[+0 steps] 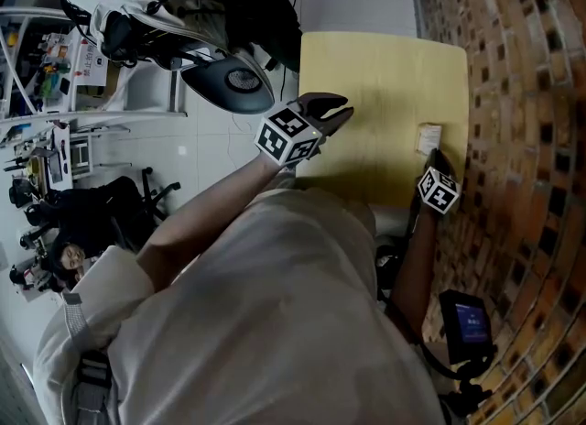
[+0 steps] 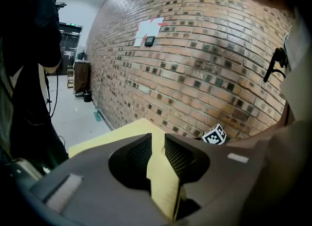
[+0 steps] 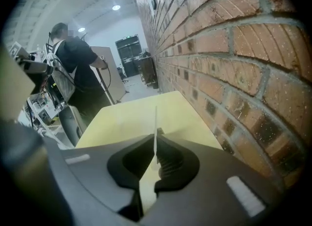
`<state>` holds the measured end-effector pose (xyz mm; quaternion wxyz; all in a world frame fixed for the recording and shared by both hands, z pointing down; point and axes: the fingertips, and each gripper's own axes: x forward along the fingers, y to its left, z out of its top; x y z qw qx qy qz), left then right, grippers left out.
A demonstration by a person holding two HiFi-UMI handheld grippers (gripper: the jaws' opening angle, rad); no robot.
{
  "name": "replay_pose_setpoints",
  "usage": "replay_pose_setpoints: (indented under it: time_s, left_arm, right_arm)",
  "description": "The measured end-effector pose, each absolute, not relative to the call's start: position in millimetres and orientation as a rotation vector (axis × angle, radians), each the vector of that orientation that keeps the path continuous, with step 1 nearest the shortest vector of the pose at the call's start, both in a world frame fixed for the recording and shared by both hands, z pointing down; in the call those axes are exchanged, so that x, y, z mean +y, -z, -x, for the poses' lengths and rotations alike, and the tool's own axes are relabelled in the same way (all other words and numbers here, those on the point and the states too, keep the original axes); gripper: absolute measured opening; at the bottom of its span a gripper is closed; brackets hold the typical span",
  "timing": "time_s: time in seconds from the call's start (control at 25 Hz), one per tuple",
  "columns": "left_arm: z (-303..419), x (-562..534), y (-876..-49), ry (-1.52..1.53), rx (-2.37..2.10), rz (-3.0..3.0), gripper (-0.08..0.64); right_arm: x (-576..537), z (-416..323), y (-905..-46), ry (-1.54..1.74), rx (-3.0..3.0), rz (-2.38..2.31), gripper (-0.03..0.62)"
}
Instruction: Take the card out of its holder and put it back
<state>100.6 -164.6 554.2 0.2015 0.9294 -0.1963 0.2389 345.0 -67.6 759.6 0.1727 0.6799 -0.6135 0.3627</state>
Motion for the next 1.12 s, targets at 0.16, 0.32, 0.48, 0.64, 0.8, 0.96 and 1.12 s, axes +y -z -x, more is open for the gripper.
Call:
replay_pose_setpoints:
  time_s: [0.16,0.32,0.48,0.64,0.8,0.96,1.12]
  left_arm:
    - [-100.7,-164.2,-557.4,-0.674,-0.551,-2.593,0.101]
    - [-104.8,-164.3,-560.2,-0.673,-0.545,-2.595,0.101]
    - [-112.8,-162.9,-561.3,-0.669,-0.522,-2.600,0.101]
    - [-115.4,-163.8,-566.2,-0.663,-0.518,-2.597,0.101]
    - [-113.4,-159.1,-565.7,-0.646,-0.474,-2.602,0.101]
    - [-109.4,-150.0,-566.1,-0.636,-0.417,-2.612,0.101]
    - [-103.5,-143.9,-567.1,-0.622,-0.290,-2.641,0.101]
  right_arm:
    - [-68.0,-348.4,-764.4,-0.998,-1.728,-1.930,0.015]
    - [-70.4,-353.0,-769.9,-0.966,-1.703,-1.888,0.034]
    - [-76.1,-363.0,-746.8,-0.906,-1.725,-1.963,0.154]
    - [-85.9,-364.5,-711.4,-0.842,-1.781,-2.037,0.158]
    - [-81.1,-344.8,-680.3,-0.821,-1.829,-2.036,0.155]
    - [-71.4,-322.1,-677.7,-0.834,-1.815,-1.992,0.144]
    - [-58.0,-309.1,-664.4,-0.815,-1.746,-2.042,0.132]
